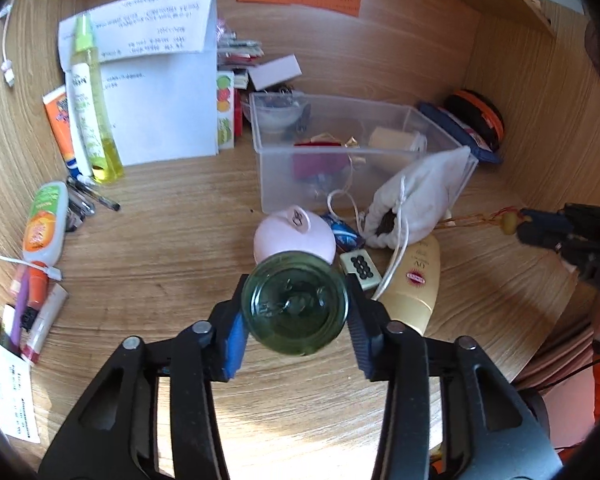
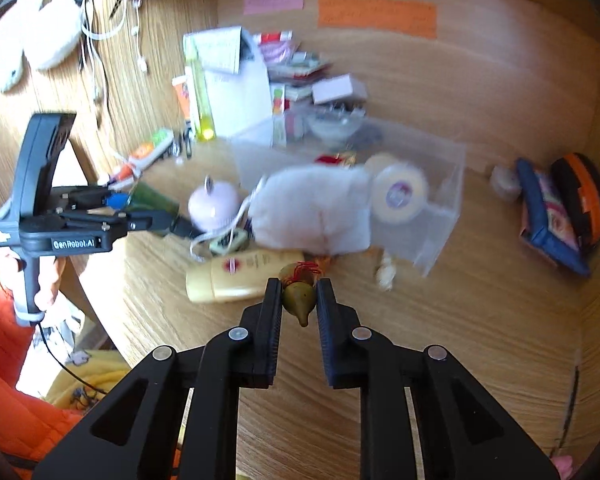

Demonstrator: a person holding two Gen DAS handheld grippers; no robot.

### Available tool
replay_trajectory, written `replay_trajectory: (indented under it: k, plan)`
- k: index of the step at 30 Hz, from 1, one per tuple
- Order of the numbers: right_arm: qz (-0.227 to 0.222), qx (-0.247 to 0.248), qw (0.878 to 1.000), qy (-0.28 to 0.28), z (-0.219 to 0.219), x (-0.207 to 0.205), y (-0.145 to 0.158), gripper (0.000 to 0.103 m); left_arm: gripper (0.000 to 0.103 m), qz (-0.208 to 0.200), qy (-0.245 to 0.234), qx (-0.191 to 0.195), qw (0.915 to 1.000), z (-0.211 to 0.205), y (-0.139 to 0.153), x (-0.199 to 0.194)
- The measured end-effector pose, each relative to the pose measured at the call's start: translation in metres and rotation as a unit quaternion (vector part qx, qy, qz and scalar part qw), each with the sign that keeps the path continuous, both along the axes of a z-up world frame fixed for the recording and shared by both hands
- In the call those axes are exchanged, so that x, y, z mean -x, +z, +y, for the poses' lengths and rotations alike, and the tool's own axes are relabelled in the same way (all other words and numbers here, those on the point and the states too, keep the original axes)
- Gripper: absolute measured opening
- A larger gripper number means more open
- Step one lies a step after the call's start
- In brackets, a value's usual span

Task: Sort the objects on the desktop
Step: 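Lift the green bottle with the left gripper while the right lifts the gourd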

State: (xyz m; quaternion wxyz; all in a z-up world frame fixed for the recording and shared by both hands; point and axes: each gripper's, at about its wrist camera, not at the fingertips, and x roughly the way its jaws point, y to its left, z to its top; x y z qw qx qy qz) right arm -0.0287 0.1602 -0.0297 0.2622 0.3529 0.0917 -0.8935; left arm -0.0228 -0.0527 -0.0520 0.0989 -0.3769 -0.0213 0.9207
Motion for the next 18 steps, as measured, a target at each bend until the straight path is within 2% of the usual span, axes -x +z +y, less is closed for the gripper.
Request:
replay_trajectory:
  k: [9, 18]
  plan:
    - [0.032, 0.030, 0.999, -0.013, 0.017, -0.002, 0.037, 0.016, 0.041, 0.002, 0.007, -0.018, 0.9998, -0.003, 0.005, 0.000]
    - [0.074, 0.034, 0.996, -0.027, 0.030, 0.006, 0.075, 0.016, 0.041, 0.042, 0.008, -0.016, 0.9990, -0.005, 0.039, 0.000]
